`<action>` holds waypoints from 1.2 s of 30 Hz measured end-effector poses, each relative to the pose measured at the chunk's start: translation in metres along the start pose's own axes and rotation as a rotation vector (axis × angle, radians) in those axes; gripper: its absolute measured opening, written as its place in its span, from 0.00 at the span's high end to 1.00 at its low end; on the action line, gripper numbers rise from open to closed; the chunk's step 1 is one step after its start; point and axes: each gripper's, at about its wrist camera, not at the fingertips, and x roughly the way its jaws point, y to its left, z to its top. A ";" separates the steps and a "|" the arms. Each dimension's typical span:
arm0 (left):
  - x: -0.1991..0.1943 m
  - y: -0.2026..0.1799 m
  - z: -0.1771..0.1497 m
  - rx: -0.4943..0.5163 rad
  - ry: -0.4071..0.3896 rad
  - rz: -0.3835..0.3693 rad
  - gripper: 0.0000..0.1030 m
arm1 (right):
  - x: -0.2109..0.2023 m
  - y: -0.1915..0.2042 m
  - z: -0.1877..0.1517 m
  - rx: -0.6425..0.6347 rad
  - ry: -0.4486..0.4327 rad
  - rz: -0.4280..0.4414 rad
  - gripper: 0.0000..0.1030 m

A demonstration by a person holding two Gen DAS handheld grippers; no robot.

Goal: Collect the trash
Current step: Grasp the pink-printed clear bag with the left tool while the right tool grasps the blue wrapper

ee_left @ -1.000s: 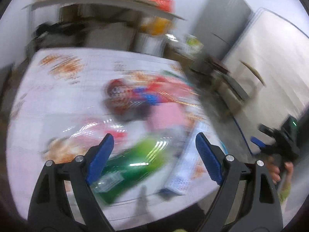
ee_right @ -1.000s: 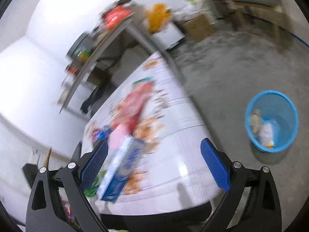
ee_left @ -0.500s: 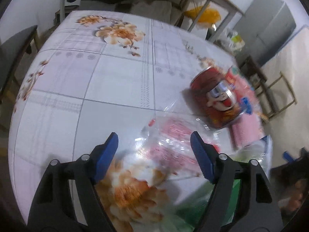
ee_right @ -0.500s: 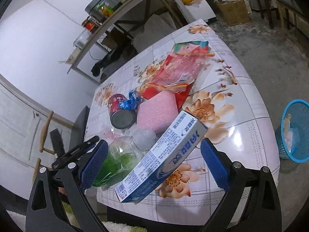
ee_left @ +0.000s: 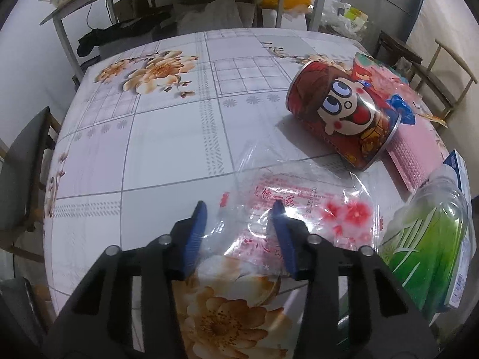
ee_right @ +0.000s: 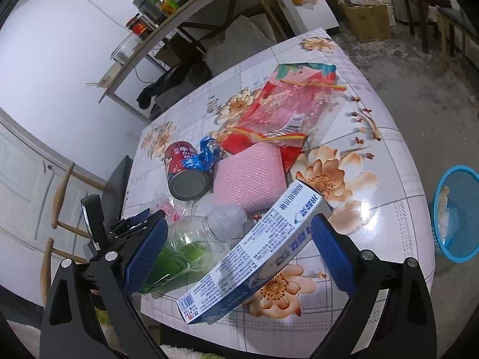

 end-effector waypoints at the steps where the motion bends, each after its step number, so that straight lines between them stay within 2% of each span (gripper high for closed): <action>1: 0.000 0.001 0.000 0.000 -0.002 -0.001 0.66 | 0.001 0.002 0.002 -0.005 0.004 0.002 0.09; 8: -0.001 0.005 -0.002 -0.017 -0.016 -0.002 0.82 | 0.015 0.027 0.030 -0.087 0.027 0.040 0.09; 12: -0.003 0.010 -0.004 -0.050 -0.026 0.006 0.86 | 0.037 0.039 0.048 -0.097 0.065 0.085 0.14; 15: -0.003 0.016 -0.005 -0.077 -0.030 0.016 0.88 | 0.063 0.046 0.065 -0.104 0.099 0.073 0.22; 17: -0.003 0.019 -0.006 -0.090 -0.031 0.019 0.89 | 0.077 0.047 0.073 -0.103 0.114 0.049 0.30; 23: -0.005 0.026 -0.009 -0.115 -0.037 0.021 0.89 | 0.124 0.043 0.093 -0.070 0.173 -0.003 0.43; 30: -0.005 0.026 -0.009 -0.113 -0.040 0.023 0.89 | 0.157 0.039 0.096 -0.051 0.228 -0.031 0.51; 36: -0.005 0.027 -0.009 -0.114 -0.040 0.022 0.89 | 0.169 0.037 0.093 -0.031 0.244 -0.021 0.69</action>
